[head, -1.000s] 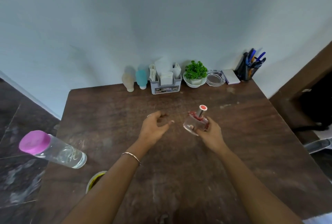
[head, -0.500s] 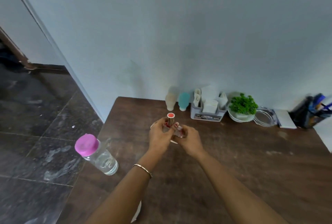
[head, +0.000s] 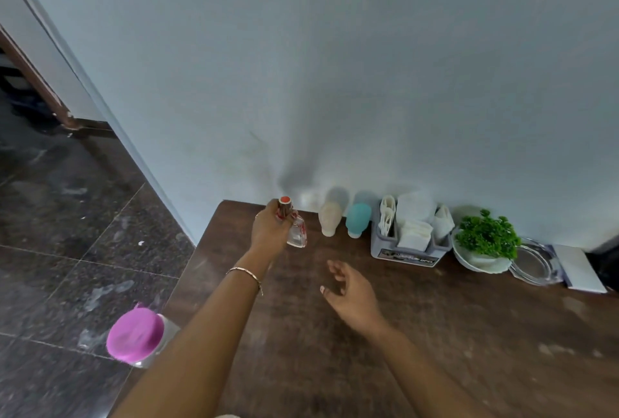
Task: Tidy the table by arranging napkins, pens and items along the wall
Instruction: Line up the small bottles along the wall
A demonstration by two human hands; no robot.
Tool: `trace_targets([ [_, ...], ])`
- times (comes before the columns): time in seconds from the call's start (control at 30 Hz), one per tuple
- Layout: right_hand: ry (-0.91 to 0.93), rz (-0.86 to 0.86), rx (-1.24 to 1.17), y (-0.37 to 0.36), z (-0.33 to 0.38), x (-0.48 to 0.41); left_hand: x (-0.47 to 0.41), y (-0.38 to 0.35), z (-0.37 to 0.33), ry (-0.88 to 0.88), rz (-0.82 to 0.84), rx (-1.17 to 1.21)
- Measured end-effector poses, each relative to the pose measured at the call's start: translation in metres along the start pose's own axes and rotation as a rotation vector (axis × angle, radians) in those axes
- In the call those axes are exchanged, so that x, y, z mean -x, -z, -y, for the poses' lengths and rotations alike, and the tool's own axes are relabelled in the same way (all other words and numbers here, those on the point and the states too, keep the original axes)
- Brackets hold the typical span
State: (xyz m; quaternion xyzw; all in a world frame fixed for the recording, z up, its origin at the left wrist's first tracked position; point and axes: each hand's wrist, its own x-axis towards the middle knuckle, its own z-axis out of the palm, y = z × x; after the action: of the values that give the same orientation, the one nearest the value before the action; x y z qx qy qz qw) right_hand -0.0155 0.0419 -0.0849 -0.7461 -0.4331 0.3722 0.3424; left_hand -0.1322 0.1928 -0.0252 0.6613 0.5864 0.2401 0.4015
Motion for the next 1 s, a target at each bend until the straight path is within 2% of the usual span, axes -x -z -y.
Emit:
trace_targets([
  [0.37,0.123,-0.079,0.103,0.000,-0.020,-0.012,-0.035,-0.031,-0.013,0.005,-0.095,0.002],
  [0.7,0.122,-0.076,0.114,0.001,-0.025,-0.012,-0.032,-0.032,-0.015,0.063,-0.102,0.051],
  [0.83,0.105,-0.053,0.091,-0.001,-0.018,-0.002,-0.006,-0.025,-0.011,0.130,-0.140,0.128],
  [1.0,0.150,-0.041,0.088,-0.017,-0.013,0.025,0.074,-0.013,0.016,0.028,-0.085,0.162],
])
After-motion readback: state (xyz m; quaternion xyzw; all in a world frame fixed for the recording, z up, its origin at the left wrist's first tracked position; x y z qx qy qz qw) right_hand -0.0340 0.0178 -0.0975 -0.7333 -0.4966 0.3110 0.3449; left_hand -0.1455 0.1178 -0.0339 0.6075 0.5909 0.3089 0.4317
